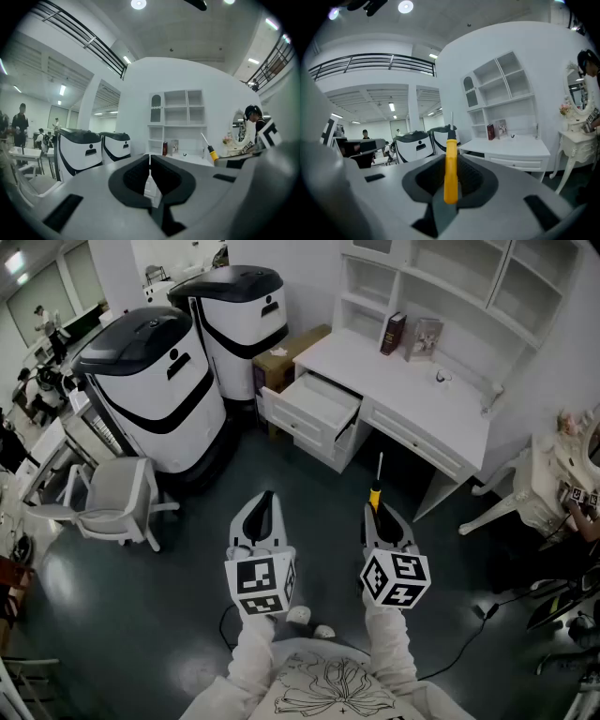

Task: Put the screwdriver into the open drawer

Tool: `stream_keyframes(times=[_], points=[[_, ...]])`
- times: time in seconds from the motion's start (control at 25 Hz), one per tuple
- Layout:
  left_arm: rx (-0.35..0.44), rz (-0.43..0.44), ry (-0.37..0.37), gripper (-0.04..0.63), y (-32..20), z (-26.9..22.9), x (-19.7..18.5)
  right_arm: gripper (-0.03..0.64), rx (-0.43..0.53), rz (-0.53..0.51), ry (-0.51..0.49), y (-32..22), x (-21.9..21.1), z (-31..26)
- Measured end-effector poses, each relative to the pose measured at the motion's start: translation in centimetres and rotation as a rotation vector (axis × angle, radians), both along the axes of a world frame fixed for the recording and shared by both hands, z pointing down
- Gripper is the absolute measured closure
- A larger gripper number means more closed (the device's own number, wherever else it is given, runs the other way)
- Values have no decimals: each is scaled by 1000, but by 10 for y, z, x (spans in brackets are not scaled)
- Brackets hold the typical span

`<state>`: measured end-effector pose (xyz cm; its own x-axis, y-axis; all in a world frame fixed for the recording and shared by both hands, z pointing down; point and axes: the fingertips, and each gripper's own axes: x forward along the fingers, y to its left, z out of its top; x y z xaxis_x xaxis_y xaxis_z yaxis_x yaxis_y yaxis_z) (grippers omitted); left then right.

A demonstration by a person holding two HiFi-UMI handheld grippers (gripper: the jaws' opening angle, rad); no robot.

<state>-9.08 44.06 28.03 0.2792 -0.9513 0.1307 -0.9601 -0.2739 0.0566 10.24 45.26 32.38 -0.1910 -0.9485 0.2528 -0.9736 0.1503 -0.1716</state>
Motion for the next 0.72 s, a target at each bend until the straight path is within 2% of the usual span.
stream_keyframes(times=[0.72], points=[[-12,24,7,586,-35,14,-17,545,4,9,-22,-32,-22,11]])
